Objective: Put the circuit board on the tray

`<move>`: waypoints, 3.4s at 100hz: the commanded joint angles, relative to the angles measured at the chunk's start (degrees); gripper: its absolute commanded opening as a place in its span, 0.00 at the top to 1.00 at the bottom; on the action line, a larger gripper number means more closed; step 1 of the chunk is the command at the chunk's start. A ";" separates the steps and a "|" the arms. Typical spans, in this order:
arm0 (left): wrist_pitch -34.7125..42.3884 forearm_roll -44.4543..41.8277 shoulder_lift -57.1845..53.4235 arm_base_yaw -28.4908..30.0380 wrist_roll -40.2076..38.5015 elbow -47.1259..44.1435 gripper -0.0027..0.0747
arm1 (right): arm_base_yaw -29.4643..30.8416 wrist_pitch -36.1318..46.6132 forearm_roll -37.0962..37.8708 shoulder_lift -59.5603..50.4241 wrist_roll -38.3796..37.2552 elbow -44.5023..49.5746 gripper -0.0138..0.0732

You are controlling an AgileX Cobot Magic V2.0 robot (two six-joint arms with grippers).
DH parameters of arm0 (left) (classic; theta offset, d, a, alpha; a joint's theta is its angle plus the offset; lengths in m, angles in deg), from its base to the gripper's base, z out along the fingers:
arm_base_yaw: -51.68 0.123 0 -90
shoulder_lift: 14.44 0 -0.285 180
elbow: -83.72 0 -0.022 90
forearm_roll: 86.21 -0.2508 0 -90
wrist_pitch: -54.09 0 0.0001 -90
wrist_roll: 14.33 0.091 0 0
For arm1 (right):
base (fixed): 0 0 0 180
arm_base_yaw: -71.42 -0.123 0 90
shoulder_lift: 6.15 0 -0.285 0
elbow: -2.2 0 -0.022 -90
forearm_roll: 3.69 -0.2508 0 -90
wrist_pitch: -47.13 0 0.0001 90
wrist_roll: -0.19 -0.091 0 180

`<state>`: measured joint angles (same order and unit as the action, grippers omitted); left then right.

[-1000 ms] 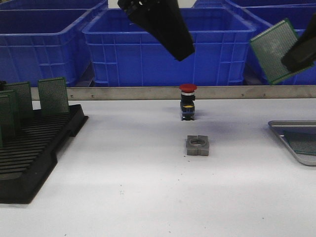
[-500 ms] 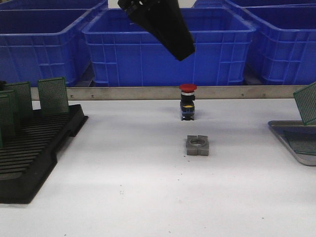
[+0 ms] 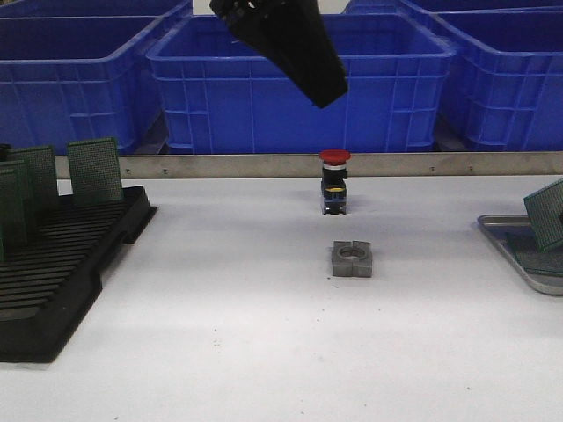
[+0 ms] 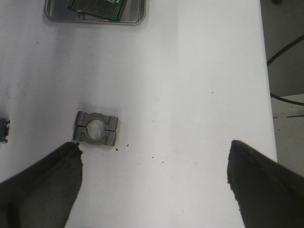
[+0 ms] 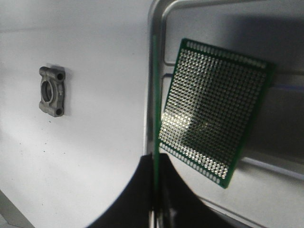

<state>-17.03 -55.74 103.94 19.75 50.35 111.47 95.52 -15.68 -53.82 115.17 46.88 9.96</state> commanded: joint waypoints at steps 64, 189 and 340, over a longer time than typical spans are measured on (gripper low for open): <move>-1.48 3.12 -3.03 -0.45 -0.46 1.49 0.21 | 0.33 -1.03 -0.32 0.15 -2.09 -1.62 0.83; 0.99 5.68 -3.98 -0.45 -1.07 1.49 0.21 | 0.03 3.98 1.84 -9.88 -2.66 -1.80 0.30; 62.53 11.36 -76.10 25.88 -16.97 -71.35 0.21 | -11.34 42.17 -3.50 -87.20 6.22 39.68 0.30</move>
<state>40.37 -46.00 31.77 45.38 34.04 40.85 84.30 22.24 -53.06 30.76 52.44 48.23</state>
